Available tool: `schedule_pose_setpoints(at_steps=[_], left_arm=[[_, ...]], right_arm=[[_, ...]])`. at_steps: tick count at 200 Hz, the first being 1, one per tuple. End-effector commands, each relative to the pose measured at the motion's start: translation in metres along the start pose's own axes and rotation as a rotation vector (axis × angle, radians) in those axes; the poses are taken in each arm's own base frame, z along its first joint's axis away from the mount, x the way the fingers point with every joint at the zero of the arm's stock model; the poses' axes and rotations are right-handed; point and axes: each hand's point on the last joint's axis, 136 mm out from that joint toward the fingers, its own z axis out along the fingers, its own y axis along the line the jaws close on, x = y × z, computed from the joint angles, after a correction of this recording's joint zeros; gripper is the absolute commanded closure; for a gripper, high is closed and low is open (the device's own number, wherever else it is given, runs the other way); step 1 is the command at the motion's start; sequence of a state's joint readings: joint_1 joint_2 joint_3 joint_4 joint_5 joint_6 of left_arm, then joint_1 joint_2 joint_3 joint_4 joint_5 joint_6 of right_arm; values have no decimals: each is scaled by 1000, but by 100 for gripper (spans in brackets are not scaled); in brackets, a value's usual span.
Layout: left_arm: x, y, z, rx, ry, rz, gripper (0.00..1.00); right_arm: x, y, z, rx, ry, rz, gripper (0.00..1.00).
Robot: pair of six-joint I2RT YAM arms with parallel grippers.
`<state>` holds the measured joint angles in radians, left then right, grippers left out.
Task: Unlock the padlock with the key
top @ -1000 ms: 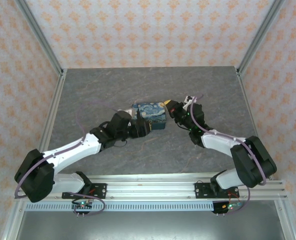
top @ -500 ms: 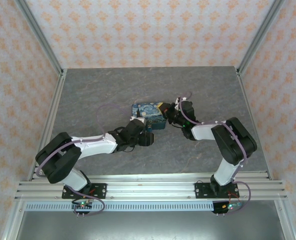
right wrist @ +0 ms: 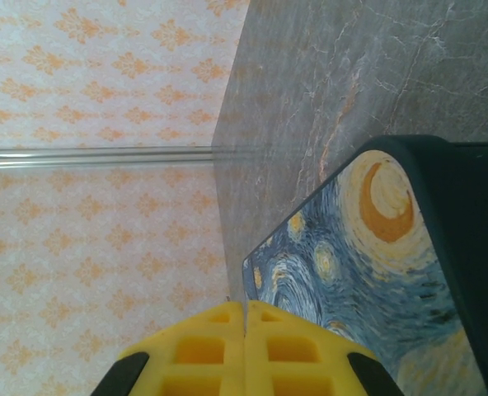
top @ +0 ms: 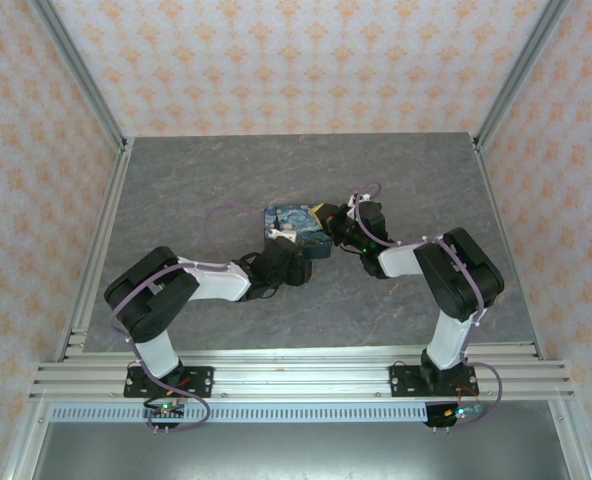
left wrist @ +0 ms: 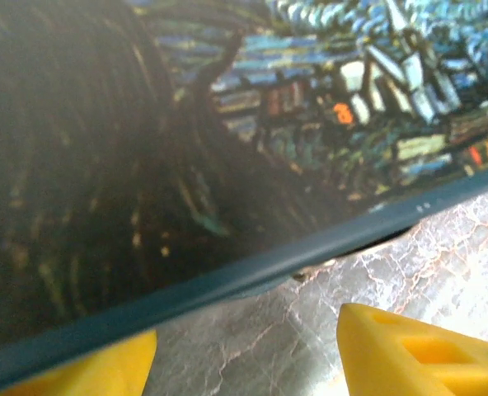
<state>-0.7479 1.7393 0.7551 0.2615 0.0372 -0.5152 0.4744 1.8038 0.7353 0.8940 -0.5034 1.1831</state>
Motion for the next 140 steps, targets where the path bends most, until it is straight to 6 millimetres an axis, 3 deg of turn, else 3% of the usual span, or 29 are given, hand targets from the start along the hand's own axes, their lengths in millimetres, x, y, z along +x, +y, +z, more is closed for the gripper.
schedule_pose_setpoints(at_steps=[1,140], left_arm=[[-24,2,8,-21,-85,14,39],[-46,-34,24,177,-158,-172,42]], right_arm=[[-3,16,6,-61,1,-5,100],[-1,-9,7,0,1,3,100]])
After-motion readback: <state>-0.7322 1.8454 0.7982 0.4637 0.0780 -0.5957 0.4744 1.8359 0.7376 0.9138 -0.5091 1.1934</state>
